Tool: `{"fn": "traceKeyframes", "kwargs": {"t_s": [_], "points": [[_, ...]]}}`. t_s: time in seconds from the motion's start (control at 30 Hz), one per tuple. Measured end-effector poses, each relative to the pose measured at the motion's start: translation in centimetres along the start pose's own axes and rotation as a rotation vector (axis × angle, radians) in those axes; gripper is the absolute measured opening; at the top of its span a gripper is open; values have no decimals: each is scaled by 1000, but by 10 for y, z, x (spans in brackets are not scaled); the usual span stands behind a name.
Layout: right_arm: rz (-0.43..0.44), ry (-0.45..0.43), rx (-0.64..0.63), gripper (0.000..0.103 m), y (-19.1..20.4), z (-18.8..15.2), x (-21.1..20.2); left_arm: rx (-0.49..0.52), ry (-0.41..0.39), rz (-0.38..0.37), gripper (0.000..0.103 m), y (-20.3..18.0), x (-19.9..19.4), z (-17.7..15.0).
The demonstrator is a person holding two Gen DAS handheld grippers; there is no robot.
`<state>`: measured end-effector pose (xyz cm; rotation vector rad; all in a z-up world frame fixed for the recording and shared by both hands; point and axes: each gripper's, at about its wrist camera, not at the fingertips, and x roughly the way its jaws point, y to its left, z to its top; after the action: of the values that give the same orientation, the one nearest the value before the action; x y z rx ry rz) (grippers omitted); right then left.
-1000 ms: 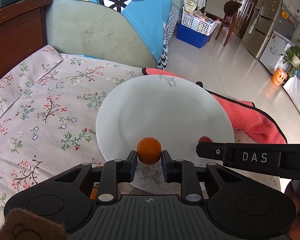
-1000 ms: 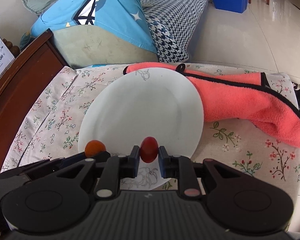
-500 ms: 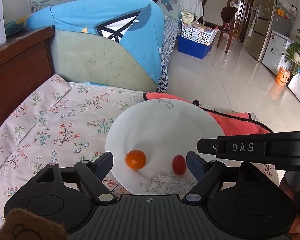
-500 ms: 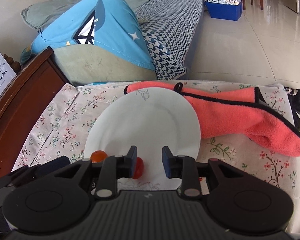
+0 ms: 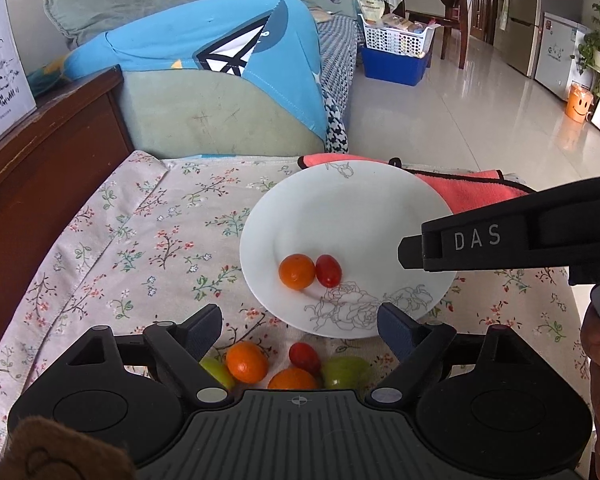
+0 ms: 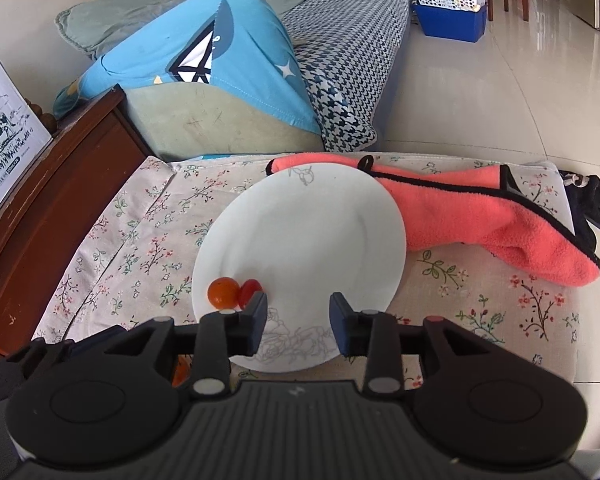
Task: Organize fruits
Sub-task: 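Open both tools to drop the tomato and orange onto the plate, then withdraw both open tools up and away from the plate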
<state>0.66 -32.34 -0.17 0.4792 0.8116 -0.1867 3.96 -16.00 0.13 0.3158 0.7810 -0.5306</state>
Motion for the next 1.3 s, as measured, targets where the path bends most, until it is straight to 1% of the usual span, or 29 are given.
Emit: {"fn": "traceKeyframes", "kwargs": {"t_s": [0.2, 0.3, 0.57, 0.83, 1.03, 1.17, 1.3], "points": [[4, 5, -21, 36, 6, -12, -12, -30, 8, -2, 88, 9, -15, -11], [24, 6, -13, 41, 7, -18, -21, -30, 6, 1, 88, 17, -24, -18], [55, 20, -48, 43, 13, -38, -36, -73, 17, 30, 89, 55, -43, -40], [75, 64, -74, 43, 16, -62, -39, -114, 26, 54, 89, 85, -58, -62], [83, 118, -104, 43, 19, -80, -34, -115, 70, 42, 88, 93, -56, -82], [80, 149, -125, 43, 21, -88, -27, -92, 96, 28, 88, 91, -52, -93], [83, 156, -142, 46, 22, -91, -23, -92, 115, 33, 88, 91, -45, -98]]}}
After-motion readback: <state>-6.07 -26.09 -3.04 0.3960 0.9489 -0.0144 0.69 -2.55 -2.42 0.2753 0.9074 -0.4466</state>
